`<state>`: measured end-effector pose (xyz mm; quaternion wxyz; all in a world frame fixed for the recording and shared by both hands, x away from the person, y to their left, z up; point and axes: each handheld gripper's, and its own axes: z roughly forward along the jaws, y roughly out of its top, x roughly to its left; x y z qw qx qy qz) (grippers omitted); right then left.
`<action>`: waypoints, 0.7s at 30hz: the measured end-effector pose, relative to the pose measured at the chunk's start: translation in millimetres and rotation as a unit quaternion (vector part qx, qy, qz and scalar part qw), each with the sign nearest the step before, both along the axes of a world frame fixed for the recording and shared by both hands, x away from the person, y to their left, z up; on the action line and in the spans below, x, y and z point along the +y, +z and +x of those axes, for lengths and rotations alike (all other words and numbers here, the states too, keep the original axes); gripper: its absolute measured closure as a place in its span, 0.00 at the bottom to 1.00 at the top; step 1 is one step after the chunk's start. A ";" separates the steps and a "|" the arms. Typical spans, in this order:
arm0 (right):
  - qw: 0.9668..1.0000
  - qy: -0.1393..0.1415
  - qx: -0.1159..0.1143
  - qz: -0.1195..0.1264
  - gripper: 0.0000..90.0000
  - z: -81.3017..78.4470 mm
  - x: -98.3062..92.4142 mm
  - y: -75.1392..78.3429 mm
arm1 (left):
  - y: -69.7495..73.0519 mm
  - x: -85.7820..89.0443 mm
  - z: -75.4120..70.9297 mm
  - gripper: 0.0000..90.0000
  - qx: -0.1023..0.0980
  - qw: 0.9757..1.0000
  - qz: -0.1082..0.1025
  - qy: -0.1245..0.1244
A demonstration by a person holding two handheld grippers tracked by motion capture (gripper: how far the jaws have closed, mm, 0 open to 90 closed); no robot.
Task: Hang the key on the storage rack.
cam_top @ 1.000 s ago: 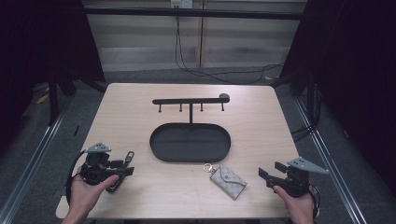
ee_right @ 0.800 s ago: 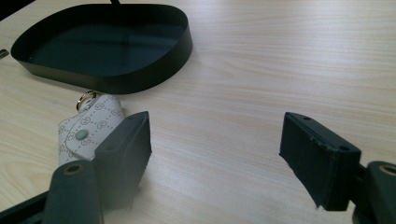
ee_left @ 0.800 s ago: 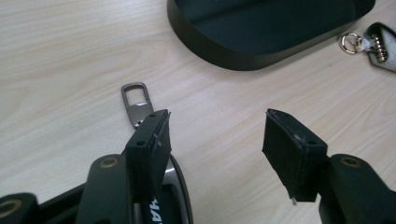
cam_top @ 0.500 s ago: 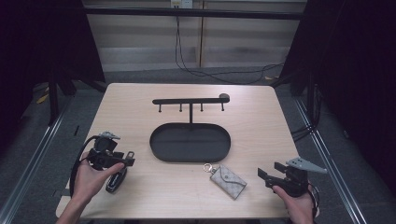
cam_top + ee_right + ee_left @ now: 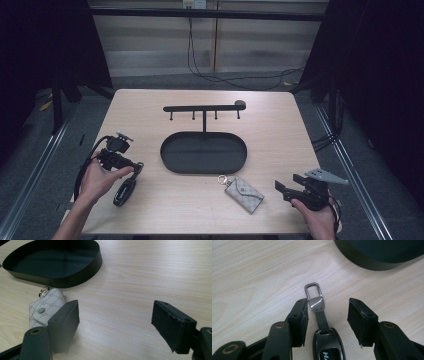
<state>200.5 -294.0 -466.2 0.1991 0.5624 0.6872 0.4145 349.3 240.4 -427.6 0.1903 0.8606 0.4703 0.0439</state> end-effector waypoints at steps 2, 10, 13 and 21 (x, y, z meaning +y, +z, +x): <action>1.000 0.000 0.000 -0.001 0.24 0.0 0.0 -0.1 | -1.9 -2.1 3.7 0.57 0.008 1.000 0.014 -0.006; 1.000 0.008 0.008 -0.005 0.24 1.6 1.3 -1.7 | -14.7 -6.0 17.0 0.63 0.036 0.999 0.029 -0.014; 1.000 0.009 0.010 -0.003 0.24 2.1 1.7 -2.2 | -16.3 -6.9 19.9 0.63 0.050 0.998 0.039 -0.019; 1.000 0.015 0.015 -0.005 0.24 2.7 3.1 -2.7 | -20.3 -11.7 29.0 0.65 0.081 0.995 0.058 -0.016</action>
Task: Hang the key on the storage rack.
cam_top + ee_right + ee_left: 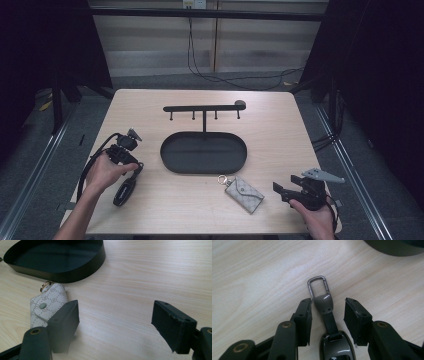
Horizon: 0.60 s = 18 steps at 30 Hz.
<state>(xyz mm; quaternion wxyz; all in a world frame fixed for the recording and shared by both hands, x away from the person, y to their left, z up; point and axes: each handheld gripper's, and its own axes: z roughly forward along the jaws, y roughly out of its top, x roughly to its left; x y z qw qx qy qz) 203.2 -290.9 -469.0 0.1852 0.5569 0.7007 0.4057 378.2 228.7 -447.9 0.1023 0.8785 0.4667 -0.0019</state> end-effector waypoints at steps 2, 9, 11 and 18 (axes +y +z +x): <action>1.000 0.000 0.000 0.000 0.24 -0.1 0.1 0.1 | -2.1 0.0 2.0 0.66 0.007 1.000 0.004 0.004; 1.000 0.001 0.002 0.000 0.24 0.5 0.2 -0.4 | -6.2 -0.6 5.7 0.68 0.013 1.000 0.012 0.009; 1.000 0.001 0.003 0.001 0.24 0.6 0.2 -0.4 | -7.9 -1.8 6.7 0.70 0.012 1.000 0.020 0.018; 1.000 0.002 0.004 0.001 0.24 0.7 0.0 -0.6 | -11.8 -7.8 10.0 0.70 0.023 0.999 0.026 0.014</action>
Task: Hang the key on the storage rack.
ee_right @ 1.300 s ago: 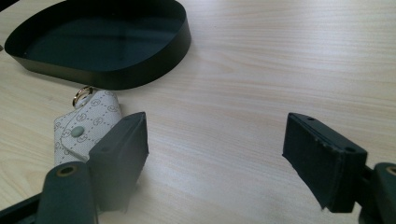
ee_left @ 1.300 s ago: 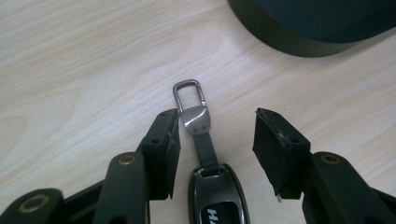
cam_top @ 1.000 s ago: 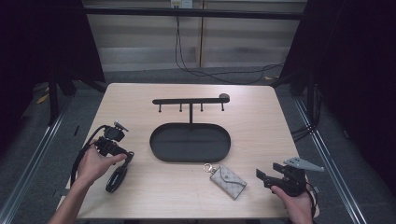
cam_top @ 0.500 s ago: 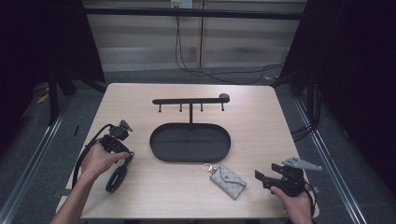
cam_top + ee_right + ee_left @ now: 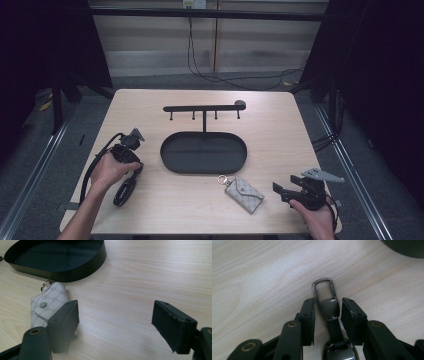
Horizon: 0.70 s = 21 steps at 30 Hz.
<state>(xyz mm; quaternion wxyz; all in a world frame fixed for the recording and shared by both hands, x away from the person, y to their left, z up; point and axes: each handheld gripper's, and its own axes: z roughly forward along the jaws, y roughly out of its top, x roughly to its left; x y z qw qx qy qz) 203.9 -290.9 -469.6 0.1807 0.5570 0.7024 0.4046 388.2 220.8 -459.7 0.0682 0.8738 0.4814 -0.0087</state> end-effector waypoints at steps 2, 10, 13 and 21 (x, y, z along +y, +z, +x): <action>1.000 0.000 0.000 0.001 0.24 -0.2 0.2 0.2 | -1.2 -1.1 0.9 0.70 0.003 1.000 0.006 0.001; 1.000 -0.005 0.000 0.004 0.23 0.1 -1.1 0.1 | -4.8 -7.9 2.9 0.72 0.009 0.999 0.032 -0.004; 1.000 -0.005 0.001 0.003 0.23 0.2 -0.6 0.1 | -5.6 -13.2 5.4 0.71 0.017 0.999 0.045 -0.003; 1.000 -0.003 0.000 -0.001 0.23 0.0 -0.5 0.0 | -5.6 -16.0 5.9 0.75 0.020 0.999 0.047 0.000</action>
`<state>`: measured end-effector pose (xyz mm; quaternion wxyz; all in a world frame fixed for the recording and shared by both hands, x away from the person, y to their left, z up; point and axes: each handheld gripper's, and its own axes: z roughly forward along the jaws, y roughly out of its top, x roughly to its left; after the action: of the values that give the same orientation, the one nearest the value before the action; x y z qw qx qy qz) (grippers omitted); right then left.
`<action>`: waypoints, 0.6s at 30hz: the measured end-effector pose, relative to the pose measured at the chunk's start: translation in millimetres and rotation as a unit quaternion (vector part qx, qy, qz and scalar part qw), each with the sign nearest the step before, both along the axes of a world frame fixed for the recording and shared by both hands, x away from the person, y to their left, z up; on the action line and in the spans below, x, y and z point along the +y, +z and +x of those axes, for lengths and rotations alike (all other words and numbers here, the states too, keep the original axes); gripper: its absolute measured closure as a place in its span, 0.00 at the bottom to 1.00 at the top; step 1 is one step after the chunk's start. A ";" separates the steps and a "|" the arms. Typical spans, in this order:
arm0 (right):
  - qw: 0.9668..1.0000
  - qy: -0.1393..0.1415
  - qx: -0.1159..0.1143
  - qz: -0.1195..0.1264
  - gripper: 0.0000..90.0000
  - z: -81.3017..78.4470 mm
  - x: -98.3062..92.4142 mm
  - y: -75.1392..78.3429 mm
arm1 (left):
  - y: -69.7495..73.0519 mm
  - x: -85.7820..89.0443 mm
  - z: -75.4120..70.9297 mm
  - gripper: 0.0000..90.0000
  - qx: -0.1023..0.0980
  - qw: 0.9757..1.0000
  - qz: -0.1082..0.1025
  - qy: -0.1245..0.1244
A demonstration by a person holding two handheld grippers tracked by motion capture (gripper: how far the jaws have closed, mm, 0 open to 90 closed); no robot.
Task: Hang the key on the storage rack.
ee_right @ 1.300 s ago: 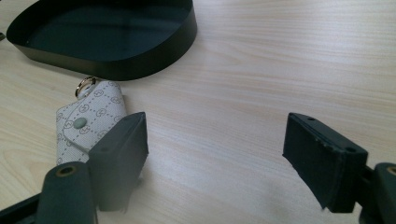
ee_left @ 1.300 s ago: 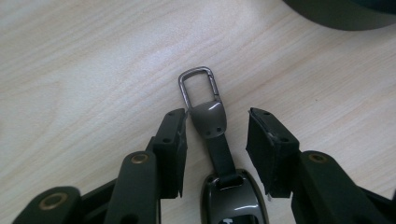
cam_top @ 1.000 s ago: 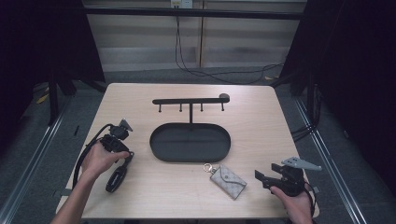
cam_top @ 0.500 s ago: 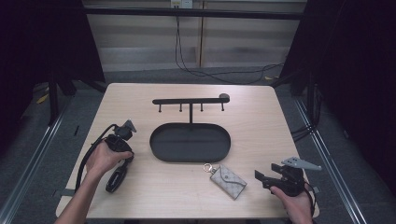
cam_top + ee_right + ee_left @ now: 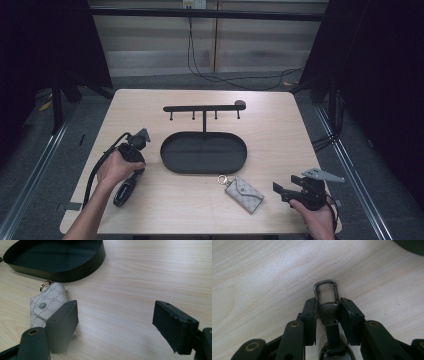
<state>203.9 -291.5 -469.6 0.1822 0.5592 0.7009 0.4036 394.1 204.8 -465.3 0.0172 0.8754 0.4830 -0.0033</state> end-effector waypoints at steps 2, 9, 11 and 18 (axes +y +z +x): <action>1.000 0.001 -0.001 0.000 0.23 -0.2 0.2 0.1 | -0.2 -0.3 -1.3 0.77 -0.002 1.000 -0.003 0.004; 1.000 0.002 0.000 0.000 0.23 0.0 0.1 -0.1 | 0.3 -0.5 -0.4 0.79 0.003 1.000 -0.001 -0.001; 1.000 0.001 0.001 0.000 0.23 0.1 0.2 -0.2 | 0.2 -0.2 0.0 0.79 0.004 1.000 -0.003 -0.002; 1.000 -0.002 0.002 0.001 0.23 1.0 0.2 -0.6 | 0.2 4.3 1.3 0.79 0.019 1.000 -0.015 -0.007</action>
<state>204.9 -291.3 -470.2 0.1809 0.5613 0.7002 0.4025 395.4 209.1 -465.1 0.0210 0.8782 0.4770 -0.0268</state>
